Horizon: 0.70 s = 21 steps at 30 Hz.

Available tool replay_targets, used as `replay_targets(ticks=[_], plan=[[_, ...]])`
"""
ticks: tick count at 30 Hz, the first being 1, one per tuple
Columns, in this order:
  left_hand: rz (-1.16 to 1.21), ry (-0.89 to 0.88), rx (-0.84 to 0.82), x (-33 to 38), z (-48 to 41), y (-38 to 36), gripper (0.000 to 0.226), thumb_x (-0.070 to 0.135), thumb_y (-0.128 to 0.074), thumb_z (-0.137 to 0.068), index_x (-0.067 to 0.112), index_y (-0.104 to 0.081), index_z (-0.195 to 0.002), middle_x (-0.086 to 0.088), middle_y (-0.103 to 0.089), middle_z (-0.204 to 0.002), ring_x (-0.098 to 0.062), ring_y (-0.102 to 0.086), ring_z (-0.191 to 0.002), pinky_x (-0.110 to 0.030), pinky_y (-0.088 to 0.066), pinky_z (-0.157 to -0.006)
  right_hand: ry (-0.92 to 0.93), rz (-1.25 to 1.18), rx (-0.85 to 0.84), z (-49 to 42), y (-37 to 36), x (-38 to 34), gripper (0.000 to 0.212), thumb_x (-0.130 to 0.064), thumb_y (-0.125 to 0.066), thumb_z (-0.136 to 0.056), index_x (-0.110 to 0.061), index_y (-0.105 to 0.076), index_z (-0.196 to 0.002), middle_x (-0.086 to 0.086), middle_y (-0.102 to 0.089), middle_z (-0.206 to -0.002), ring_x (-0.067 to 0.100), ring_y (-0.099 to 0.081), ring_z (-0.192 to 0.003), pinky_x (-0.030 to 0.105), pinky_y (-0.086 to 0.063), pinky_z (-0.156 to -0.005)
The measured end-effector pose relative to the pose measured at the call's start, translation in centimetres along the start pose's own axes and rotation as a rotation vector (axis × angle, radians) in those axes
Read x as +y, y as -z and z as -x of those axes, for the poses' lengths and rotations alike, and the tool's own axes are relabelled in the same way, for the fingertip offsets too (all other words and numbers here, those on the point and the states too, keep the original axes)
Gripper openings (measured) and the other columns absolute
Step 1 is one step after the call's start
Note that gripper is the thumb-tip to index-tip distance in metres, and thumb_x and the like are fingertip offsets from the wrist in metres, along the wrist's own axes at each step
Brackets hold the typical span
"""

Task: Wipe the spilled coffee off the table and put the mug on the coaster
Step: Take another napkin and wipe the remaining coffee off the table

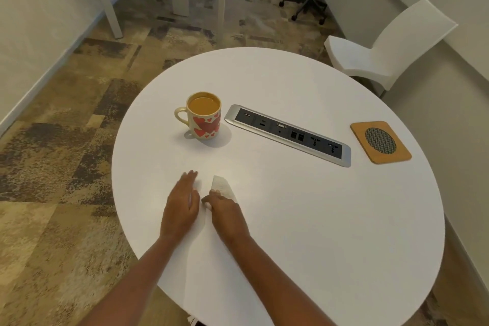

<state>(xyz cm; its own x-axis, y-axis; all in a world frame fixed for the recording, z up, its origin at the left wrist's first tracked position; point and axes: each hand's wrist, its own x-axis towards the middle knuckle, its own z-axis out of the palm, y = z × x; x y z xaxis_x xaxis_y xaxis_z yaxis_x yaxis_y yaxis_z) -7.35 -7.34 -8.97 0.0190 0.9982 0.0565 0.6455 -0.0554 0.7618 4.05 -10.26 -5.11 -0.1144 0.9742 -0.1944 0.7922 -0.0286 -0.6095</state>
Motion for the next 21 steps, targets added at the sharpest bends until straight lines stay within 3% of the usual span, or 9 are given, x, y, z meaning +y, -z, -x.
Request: replay_targets(ticks=[2,4,8,11,14,16,17,19,21], plan=[[-0.059,-0.079,-0.096,1.5,0.6,-0.1,0.048,0.011,-0.035,-0.086,0.003,-0.045,-0.131,-0.016,-0.047,-0.139,-0.028,-0.038,-0.134,-0.036,-0.029,-0.11,0.008,-0.068,-0.01,-0.1,1.2,0.5,0.03,-0.018,-0.039,-0.097,-0.013,-0.059,-0.118,0.011,-0.066,-0.119,0.026,-0.061,-0.105,0.028,-0.044,-0.087],[-0.142,-0.158,-0.121,3.1,1.0,-0.3,0.045,0.009,-0.042,-0.081,-0.002,-0.054,-0.123,-0.02,-0.054,-0.131,-0.033,-0.048,-0.126,-0.042,-0.039,-0.104,-0.037,-0.151,0.045,0.1,2.4,1.3,0.029,-0.017,-0.041,-0.097,-0.01,-0.06,-0.118,0.012,-0.067,-0.117,0.026,-0.063,-0.105,0.029,-0.044,-0.091],[-0.479,-0.304,-0.189,5.8,2.5,-2.0,0.041,0.02,-0.04,-0.078,-0.004,-0.071,-0.091,-0.02,-0.072,-0.099,-0.032,-0.068,-0.097,-0.042,-0.057,-0.075,-0.104,-0.158,0.182,1.3,3.9,3.9,0.028,-0.01,-0.042,-0.095,-0.007,-0.063,-0.114,0.009,-0.068,-0.117,0.022,-0.063,-0.107,0.026,-0.044,-0.095],[-0.604,-0.261,-0.326,6.8,3.9,-3.0,0.066,0.05,-0.034,-0.083,-0.004,-0.071,-0.093,-0.018,-0.073,-0.099,-0.028,-0.069,-0.096,-0.04,-0.057,-0.077,-0.147,-0.113,0.184,2.1,4.3,5.5,0.029,-0.008,-0.041,-0.096,-0.007,-0.061,-0.117,0.007,-0.065,-0.122,0.018,-0.059,-0.114,0.024,-0.041,-0.1],[-0.667,-0.162,-0.403,7.1,5.0,-3.7,0.091,0.069,-0.057,-0.065,-0.01,-0.061,-0.11,-0.026,-0.064,-0.115,-0.034,-0.063,-0.107,-0.041,-0.053,-0.086,-0.167,-0.095,0.186,2.6,4.2,6.6,0.029,-0.007,-0.04,-0.096,-0.006,-0.061,-0.117,0.007,-0.063,-0.125,0.017,-0.056,-0.119,0.022,-0.039,-0.103],[-0.663,-0.083,-0.392,7.6,4.7,-4.1,0.102,0.064,-0.06,-0.069,-0.013,-0.035,-0.131,-0.033,-0.038,-0.139,-0.041,-0.041,-0.129,-0.042,-0.036,-0.107,-0.168,-0.089,0.194,2.7,4.1,7.0,0.029,-0.007,-0.04,-0.096,-0.006,-0.06,-0.117,0.006,-0.062,-0.126,0.017,-0.054,-0.123,0.024,-0.039,-0.105],[-0.685,-0.079,-0.366,7.8,4.4,-4.1,0.1,0.059,-0.065,-0.067,-0.012,-0.036,-0.13,-0.033,-0.039,-0.138,-0.041,-0.041,-0.129,-0.04,-0.036,-0.107,-0.169,-0.089,0.2,2.7,4.0,7.1,0.03,-0.007,-0.04,-0.096,-0.006,-0.06,-0.118,0.006,-0.062,-0.127,0.017,-0.052,-0.125,0.025,-0.038,-0.107],[-0.748,-0.131,-0.336,7.5,4.2,-4.4,0.082,0.045,-0.083,-0.046,-0.007,-0.063,-0.107,-0.025,-0.065,-0.113,-0.034,-0.064,-0.104,-0.037,-0.054,-0.085,-0.176,-0.083,0.214,2.6,3.8,7.3,0.03,-0.009,-0.038,-0.097,-0.007,-0.059,-0.12,0.005,-0.059,-0.131,0.015,-0.048,-0.129,0.024,-0.035,-0.109],[-0.781,-0.211,-0.281,6.7,3.9,-4.8,0.061,0.033,-0.082,-0.046,-0.002,-0.071,-0.096,-0.017,-0.072,-0.101,-0.027,-0.07,-0.093,-0.032,-0.055,-0.082,-0.183,-0.046,0.223,2.4,3.7,7.7,0.032,-0.012,-0.037,-0.098,-0.009,-0.057,-0.123,0.004,-0.055,-0.136,0.014,-0.042,-0.134,0.022,-0.03,-0.111]])
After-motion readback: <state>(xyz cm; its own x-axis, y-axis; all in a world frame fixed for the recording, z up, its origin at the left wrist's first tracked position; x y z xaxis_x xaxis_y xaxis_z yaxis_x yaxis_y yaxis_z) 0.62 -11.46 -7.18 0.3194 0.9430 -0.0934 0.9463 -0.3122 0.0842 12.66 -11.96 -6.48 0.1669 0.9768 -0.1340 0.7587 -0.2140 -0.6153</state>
